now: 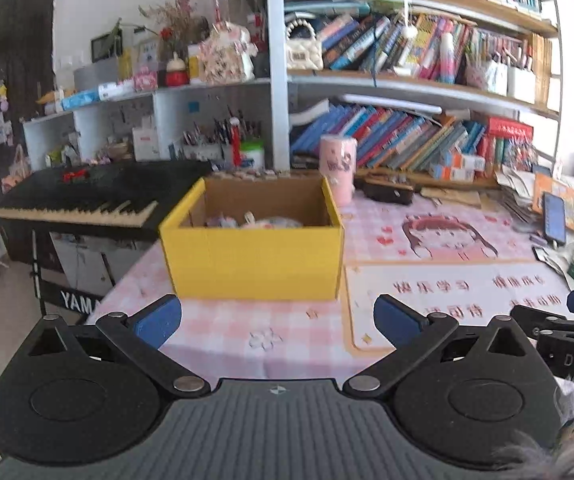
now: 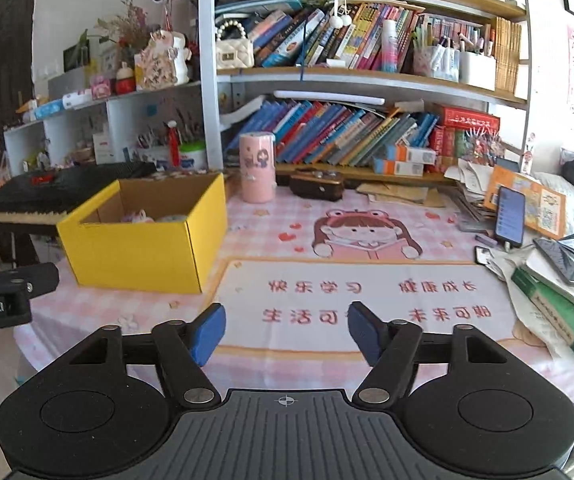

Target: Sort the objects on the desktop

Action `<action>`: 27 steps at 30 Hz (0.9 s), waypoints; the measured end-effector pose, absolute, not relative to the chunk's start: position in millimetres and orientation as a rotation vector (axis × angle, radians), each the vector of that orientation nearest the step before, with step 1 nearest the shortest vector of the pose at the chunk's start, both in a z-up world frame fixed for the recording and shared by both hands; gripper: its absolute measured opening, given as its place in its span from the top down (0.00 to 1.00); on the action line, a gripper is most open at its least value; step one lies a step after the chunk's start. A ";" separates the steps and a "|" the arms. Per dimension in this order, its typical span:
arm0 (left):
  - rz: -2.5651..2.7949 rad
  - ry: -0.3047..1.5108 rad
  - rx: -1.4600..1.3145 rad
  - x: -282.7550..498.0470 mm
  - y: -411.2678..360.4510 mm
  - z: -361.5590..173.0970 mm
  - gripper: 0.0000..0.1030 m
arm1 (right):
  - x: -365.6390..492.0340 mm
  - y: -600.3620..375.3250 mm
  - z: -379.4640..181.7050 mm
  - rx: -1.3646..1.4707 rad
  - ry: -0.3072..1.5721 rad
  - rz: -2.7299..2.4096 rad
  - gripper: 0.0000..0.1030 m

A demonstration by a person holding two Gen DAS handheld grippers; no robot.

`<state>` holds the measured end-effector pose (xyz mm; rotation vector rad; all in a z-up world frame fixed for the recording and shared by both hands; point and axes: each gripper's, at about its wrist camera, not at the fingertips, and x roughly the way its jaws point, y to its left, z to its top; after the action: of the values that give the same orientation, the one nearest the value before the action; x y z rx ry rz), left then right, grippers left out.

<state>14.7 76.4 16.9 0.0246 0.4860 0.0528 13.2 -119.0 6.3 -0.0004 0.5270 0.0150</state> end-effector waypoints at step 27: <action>0.026 0.619 0.011 3.2 57.6 -12.3 0.00 | 0.7 -129.6 -14.1 0.002 0.668 0.000 0.09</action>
<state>3.2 57.6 -12.3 0.0111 0.6188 0.0259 0.7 -129.6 -14.1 0.0015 0.6683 0.0000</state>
